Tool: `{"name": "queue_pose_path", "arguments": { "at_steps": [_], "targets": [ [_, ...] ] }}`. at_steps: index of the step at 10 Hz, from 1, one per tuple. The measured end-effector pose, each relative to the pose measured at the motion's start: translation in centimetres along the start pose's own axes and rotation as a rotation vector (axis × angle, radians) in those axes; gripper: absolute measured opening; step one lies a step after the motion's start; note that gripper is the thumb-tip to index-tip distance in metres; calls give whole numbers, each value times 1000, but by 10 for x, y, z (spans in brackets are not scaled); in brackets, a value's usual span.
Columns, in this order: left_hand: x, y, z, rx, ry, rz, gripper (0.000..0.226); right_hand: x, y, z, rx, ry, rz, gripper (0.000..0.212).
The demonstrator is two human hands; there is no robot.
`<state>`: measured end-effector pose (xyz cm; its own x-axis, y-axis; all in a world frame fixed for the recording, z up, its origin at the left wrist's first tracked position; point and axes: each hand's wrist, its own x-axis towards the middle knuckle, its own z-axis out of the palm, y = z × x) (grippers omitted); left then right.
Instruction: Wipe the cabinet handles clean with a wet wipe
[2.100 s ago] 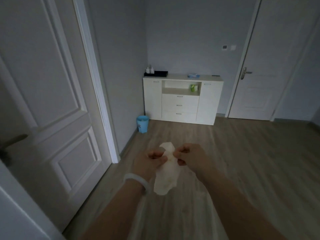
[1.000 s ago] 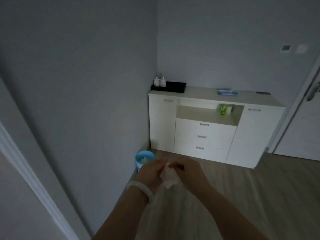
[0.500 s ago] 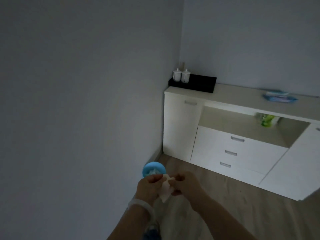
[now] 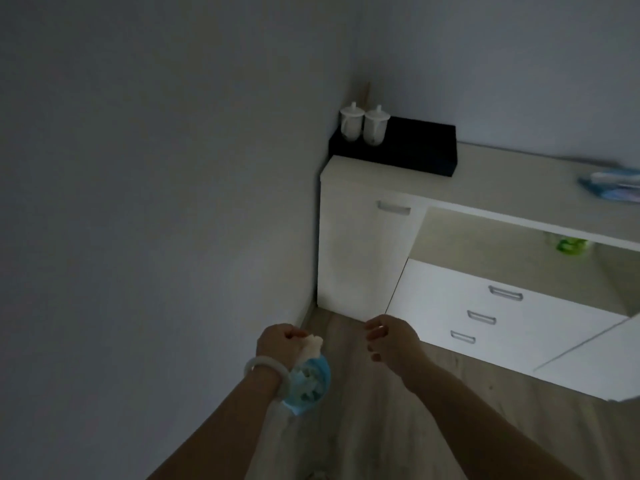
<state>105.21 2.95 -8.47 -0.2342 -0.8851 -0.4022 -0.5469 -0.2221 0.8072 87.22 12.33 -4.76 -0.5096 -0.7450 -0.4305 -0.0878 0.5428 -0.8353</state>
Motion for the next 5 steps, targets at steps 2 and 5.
{"name": "queue_pose_path", "arguments": {
  "at_steps": [2,5],
  "targets": [
    [60,-8,14,247,-179,-69,33,50,6,-2,15,-27,141,22],
    [98,-38,16,715,-194,-77,36,85,27,-13,0,-30,168,22]
  ]
}}
